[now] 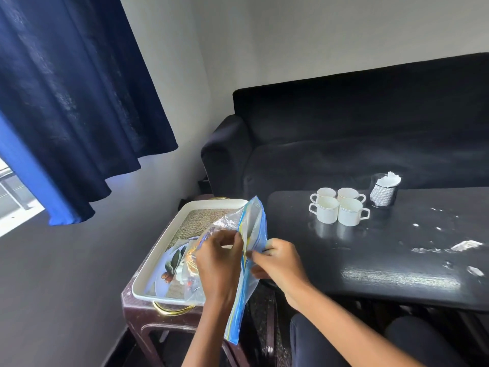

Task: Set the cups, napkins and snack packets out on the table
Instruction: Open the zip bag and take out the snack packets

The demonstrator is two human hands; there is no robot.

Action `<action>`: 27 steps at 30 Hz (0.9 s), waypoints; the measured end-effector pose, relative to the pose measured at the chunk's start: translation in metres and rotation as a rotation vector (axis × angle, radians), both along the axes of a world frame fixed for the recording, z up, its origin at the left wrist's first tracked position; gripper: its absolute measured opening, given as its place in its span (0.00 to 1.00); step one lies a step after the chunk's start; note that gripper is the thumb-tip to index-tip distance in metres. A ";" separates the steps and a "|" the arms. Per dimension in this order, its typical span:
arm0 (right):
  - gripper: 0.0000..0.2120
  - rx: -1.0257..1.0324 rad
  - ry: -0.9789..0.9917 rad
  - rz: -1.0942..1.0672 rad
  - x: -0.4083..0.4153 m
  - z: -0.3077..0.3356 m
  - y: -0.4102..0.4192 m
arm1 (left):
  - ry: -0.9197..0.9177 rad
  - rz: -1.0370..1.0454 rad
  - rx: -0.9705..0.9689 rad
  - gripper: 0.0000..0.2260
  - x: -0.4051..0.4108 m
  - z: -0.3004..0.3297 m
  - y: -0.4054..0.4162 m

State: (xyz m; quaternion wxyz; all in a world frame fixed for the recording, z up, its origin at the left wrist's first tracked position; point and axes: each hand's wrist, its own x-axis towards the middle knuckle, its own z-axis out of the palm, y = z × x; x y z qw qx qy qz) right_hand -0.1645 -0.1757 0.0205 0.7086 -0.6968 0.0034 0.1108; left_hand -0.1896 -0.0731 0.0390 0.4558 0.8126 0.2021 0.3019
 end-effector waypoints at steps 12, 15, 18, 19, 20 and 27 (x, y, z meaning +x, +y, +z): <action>0.08 0.050 -0.026 -0.099 0.007 -0.004 -0.011 | 0.213 -0.148 0.155 0.05 -0.003 -0.004 -0.005; 0.09 0.041 -0.038 -0.126 0.010 -0.004 -0.014 | 0.164 -0.096 0.133 0.06 -0.003 -0.003 -0.005; 0.09 0.026 -0.037 -0.186 0.014 -0.005 -0.021 | 0.108 -0.025 0.089 0.04 -0.004 -0.001 0.003; 0.08 0.023 -0.037 -0.203 0.016 -0.006 -0.024 | 0.094 -0.003 0.079 0.04 -0.004 -0.001 0.006; 0.08 0.022 -0.037 -0.217 0.017 -0.007 -0.027 | 0.085 0.017 0.073 0.05 -0.004 -0.001 0.009; 0.06 0.050 0.054 -0.084 0.005 -0.001 -0.032 | 0.019 0.002 0.030 0.05 -0.004 -0.001 0.006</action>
